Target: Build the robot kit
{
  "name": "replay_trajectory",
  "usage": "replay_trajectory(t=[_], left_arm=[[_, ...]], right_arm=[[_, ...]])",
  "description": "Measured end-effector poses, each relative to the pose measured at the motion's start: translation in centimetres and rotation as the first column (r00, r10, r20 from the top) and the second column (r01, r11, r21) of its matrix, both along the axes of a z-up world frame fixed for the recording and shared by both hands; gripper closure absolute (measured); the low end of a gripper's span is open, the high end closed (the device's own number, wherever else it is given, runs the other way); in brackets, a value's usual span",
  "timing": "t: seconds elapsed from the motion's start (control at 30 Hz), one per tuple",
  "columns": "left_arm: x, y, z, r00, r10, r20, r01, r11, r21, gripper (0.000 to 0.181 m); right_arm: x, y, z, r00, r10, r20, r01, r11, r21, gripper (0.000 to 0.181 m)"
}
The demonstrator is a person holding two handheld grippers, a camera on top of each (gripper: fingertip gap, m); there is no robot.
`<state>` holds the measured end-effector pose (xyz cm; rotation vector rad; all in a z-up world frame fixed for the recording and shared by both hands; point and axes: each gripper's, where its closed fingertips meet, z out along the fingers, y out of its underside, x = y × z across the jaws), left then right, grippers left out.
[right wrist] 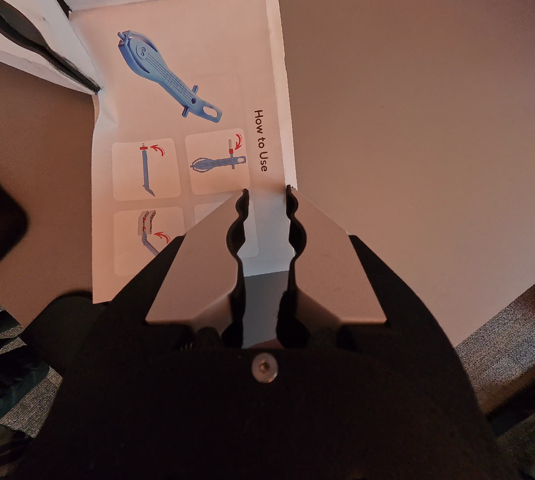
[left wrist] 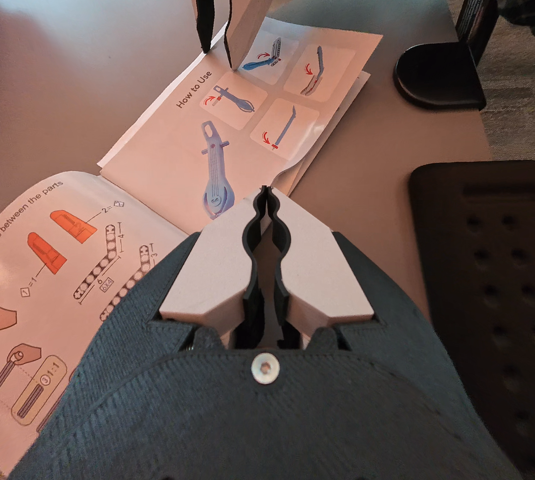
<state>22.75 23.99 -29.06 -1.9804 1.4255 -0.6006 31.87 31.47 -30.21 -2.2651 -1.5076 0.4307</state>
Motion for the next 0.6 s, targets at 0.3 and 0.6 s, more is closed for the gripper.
replay_trajectory(t=[0.3,0.6], left_arm=[[0.1,0.1,0.0,1.0,0.012,-0.022,-0.011,0.999,0.049,0.181],[-0.1,0.9,0.1,0.997,0.079,0.016,-0.08,0.997,0.015,0.181]], right_arm=[[0.0,0.0,0.0,1.0,0.0,0.002,0.0,1.0,0.004,0.158],[0.1,0.2,0.0,1.0,0.001,0.01,-0.001,1.0,0.017,0.158]])
